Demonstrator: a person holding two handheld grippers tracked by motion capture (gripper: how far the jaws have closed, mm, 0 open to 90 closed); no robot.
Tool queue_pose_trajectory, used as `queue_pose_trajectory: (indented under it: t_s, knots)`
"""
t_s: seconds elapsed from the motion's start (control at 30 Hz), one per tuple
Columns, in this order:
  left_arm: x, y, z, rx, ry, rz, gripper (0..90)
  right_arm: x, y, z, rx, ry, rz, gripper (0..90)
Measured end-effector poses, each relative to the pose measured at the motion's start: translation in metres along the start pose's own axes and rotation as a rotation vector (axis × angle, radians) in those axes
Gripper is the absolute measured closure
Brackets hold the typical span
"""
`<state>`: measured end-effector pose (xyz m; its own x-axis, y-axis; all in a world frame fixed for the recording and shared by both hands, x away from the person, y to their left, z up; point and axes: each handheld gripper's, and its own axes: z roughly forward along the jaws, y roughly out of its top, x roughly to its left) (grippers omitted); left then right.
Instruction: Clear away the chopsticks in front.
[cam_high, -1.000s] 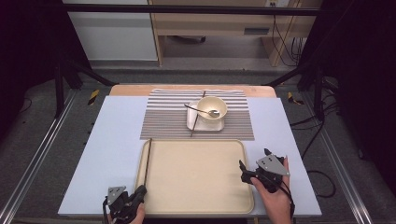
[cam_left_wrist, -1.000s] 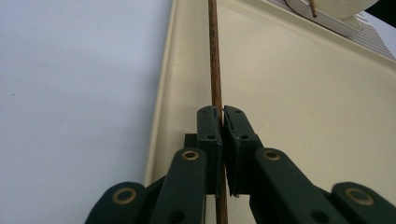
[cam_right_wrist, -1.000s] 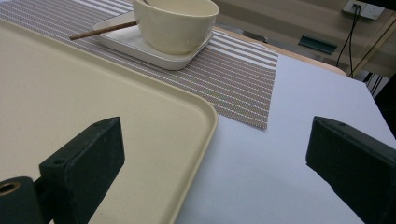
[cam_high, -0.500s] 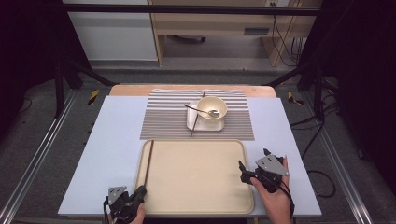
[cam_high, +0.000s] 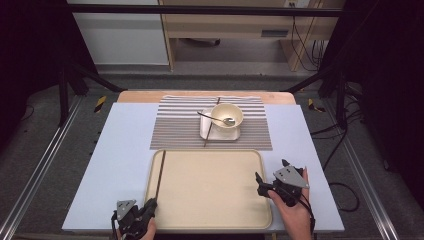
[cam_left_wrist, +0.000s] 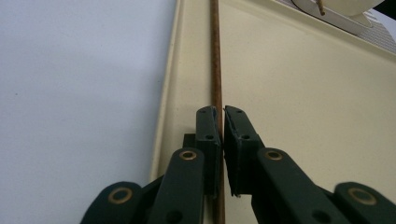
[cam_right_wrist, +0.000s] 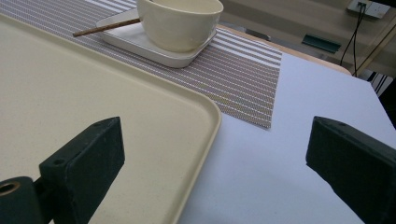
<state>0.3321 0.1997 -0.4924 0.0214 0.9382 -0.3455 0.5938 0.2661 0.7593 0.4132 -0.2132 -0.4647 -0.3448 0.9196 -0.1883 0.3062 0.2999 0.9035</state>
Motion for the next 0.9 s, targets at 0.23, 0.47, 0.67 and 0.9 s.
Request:
queue_pose_trajectory:
  t_s: [0.23, 0.47, 0.67, 0.9]
  knots:
    - [-0.003, 0.0, 0.0, -0.003, 0.003, 0.016, 81.6, 0.0, 0.0, 0.0, 0.003, 0.003, -0.006, 4.6]
    - [-0.006, 0.012, -0.004, -0.027, 0.012, 0.053, 74.7, 0.0, 0.0, 0.001, 0.005, 0.0, -0.007, 4.6]
    - [-0.005, 0.041, -0.001, -0.063, -0.014, 0.103, 64.4, -0.001, -0.001, 0.001, 0.008, -0.009, -0.013, 4.5]
    - [-0.013, 0.073, 0.014, -0.046, -0.055, 0.19, 55.0, -0.004, -0.002, 0.003, 0.02, -0.022, 0.0, 4.4]
